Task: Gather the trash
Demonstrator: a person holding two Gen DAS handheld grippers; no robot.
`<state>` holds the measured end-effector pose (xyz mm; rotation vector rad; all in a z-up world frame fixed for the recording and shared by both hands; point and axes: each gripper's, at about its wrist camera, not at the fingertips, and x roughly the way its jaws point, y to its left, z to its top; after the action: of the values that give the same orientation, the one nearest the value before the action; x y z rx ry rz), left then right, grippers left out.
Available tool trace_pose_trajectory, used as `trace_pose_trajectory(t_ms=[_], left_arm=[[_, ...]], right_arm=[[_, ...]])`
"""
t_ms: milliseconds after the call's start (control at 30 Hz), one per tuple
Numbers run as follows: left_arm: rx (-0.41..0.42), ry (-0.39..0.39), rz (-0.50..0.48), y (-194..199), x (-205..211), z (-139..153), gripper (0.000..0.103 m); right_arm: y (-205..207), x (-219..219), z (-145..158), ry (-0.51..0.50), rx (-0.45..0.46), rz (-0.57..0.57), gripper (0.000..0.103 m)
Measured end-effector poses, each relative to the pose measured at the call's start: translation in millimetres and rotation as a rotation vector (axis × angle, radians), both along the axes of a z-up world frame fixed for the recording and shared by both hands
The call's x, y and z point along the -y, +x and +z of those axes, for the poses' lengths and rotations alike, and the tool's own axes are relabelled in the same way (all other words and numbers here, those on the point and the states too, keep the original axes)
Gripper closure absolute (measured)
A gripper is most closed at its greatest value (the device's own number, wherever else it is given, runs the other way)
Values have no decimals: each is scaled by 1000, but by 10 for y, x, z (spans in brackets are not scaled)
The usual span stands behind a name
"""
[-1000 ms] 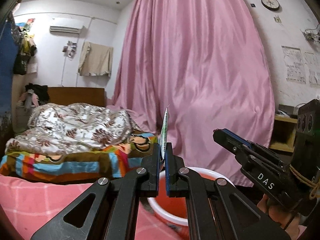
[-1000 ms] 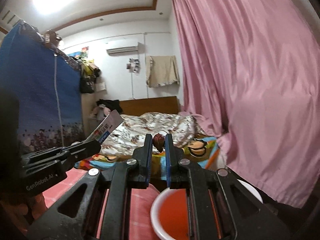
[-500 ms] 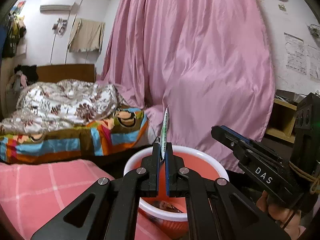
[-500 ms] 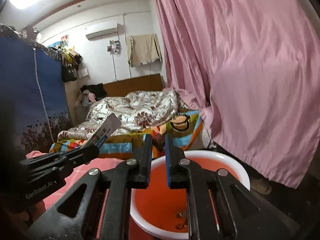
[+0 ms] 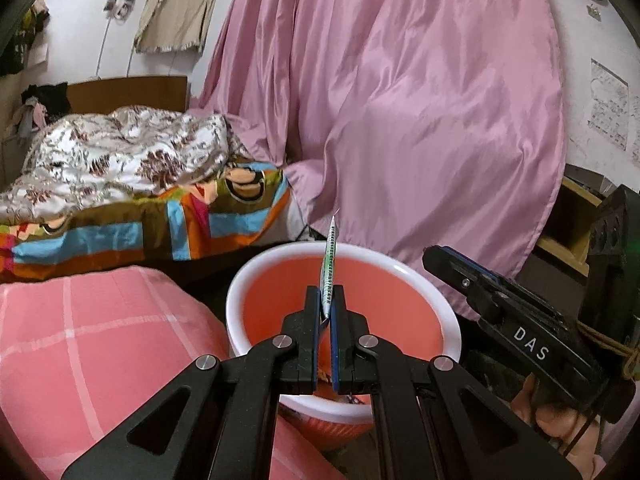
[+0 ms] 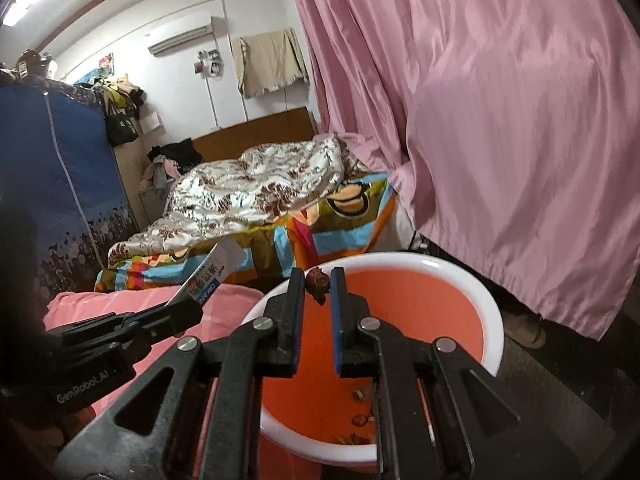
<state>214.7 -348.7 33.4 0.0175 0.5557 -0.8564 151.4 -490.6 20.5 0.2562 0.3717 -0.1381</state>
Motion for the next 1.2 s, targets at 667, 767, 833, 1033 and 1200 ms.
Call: trace_pose_trajectory(t_ms=[667,767,833,1033,1200], left_arm=[[-135,43,-11,161,67,-190,99],[-133,34,4,164,36,-176,99],[-128,28,20,160,-7,-159,99],[-108,3,92,113,-236,-77,98],[-85,-33,159,-21,-585,22,71]], right_arm=[[32,77,-101,56,-58,-18,68],[19,61,-89,56,-52,-20,62],[11,39,-74,47,-47,-24,58],[-83,-81,-6,22,-20,-31,37],[-253,-273,105,-3,32,-35,12]])
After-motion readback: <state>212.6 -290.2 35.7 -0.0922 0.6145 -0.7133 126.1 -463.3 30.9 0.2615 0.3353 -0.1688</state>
